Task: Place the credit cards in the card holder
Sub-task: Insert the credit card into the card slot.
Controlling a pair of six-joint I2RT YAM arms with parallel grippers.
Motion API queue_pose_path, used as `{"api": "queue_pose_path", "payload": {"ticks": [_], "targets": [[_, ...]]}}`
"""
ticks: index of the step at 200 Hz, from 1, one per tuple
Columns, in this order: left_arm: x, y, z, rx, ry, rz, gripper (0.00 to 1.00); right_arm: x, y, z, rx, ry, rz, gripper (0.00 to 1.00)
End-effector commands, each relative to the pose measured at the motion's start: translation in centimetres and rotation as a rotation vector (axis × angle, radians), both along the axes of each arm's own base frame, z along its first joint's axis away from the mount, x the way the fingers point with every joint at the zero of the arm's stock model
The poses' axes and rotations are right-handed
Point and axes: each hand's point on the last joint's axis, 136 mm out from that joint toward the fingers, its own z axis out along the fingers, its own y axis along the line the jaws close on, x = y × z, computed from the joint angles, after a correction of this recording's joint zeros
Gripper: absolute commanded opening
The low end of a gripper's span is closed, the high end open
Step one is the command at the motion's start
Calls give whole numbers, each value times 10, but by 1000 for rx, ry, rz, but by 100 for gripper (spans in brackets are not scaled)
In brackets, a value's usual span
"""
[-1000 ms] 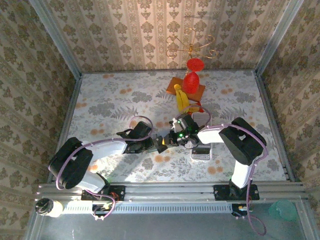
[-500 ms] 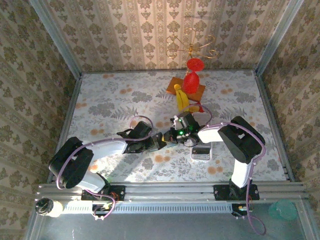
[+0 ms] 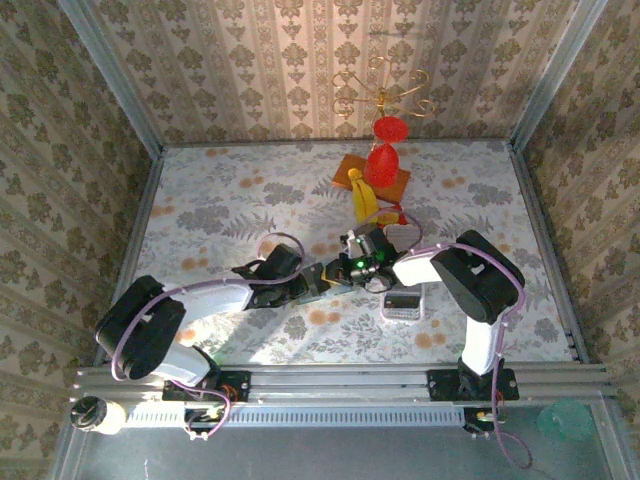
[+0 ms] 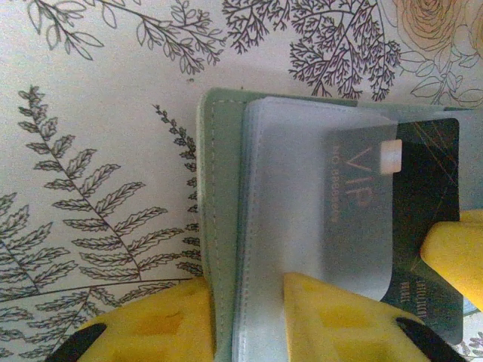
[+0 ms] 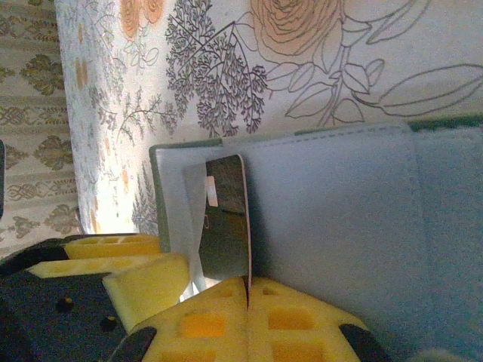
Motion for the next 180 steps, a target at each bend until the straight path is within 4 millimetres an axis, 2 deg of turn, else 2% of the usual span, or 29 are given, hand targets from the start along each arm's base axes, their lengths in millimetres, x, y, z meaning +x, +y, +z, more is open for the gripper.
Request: {"api": "queue_pose_path", "payload": {"ticks": [1, 42, 89, 150, 180], "targets": [[-26, 17, -26, 60, 108, 7, 29, -1, -1, -20, -61, 37, -32, 0], [-22, 13, -25, 8, 88, 38, 31, -12, 6, -16, -65, 28, 47, 0], [-16, 12, -20, -54, 56, 58, 35, -23, 6, -16, -81, 27, 125, 0], [-14, 13, -16, -87, 32, 77, 37, -22, 9, -8, -76, 8, 149, 31], [-15, 16, -14, -90, 23, 87, 36, -17, 8, 0, -92, -17, 141, 35]]}}
